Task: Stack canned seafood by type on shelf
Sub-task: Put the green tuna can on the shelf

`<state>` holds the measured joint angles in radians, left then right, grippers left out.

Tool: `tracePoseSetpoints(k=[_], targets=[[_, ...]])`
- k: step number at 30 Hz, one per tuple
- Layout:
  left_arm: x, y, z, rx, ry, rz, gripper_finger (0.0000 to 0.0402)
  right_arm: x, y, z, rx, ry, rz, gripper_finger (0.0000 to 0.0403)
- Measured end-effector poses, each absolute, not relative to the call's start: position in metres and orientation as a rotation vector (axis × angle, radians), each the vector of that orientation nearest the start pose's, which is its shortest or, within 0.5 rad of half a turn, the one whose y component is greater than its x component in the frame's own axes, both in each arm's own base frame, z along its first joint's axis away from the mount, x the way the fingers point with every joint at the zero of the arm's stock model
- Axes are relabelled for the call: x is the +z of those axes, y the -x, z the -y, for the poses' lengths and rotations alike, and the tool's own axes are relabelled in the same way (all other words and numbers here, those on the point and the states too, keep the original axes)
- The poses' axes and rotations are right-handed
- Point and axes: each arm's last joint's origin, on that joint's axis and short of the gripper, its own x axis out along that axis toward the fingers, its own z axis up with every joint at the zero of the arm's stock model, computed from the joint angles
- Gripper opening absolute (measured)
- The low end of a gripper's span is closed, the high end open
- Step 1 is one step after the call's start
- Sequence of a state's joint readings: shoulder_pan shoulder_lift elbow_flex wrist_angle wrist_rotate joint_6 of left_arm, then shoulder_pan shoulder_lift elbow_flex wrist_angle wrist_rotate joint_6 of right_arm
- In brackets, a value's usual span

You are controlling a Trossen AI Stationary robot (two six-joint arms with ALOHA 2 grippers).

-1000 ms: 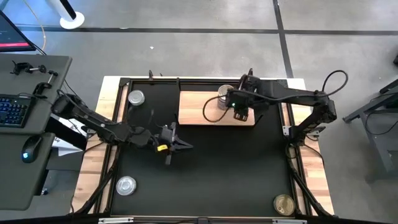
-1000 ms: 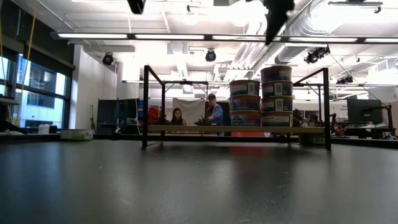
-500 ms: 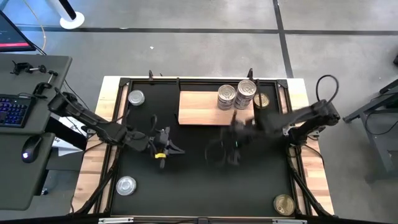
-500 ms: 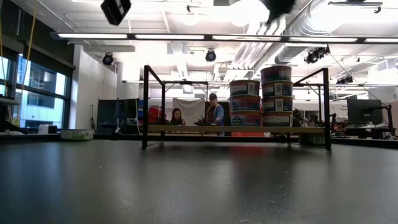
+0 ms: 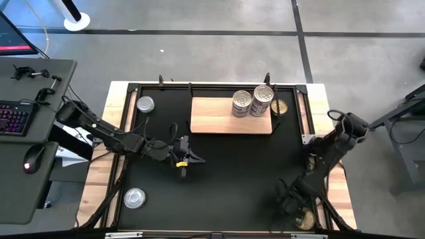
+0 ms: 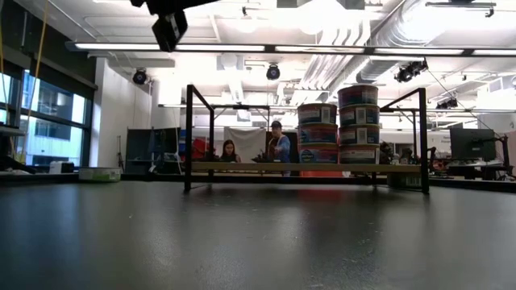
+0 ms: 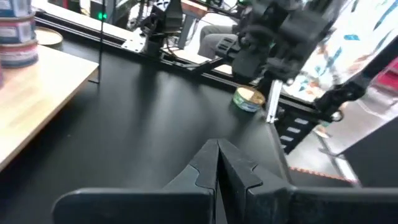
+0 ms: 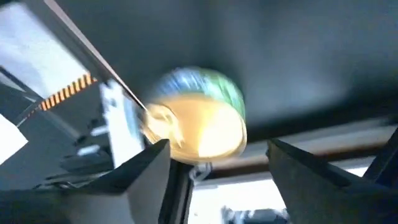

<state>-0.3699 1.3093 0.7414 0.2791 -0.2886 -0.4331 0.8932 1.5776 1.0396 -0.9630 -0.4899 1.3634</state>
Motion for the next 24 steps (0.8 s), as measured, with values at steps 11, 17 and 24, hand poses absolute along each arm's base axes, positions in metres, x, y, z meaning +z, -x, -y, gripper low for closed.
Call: tracePoseSetpoints(k=[11, 17, 24], targets=[[0.251, -0.268, 0.090, -0.048, 0.350, -0.289, 0.0000, 0.178, -0.136, -0.230, -0.231, -0.723, -2.039, 0.0055], [0.250, -0.268, 0.091, -0.089, 0.329, -0.302, 0.0000, 0.164, -0.135, -0.229, -0.275, -0.833, -2.036, 0.0018], [0.250, -0.268, 0.092, -0.091, 0.336, -0.303, 0.0000, 0.159, -0.139, -0.225, -0.323, -0.881, -2.028, 0.0005]])
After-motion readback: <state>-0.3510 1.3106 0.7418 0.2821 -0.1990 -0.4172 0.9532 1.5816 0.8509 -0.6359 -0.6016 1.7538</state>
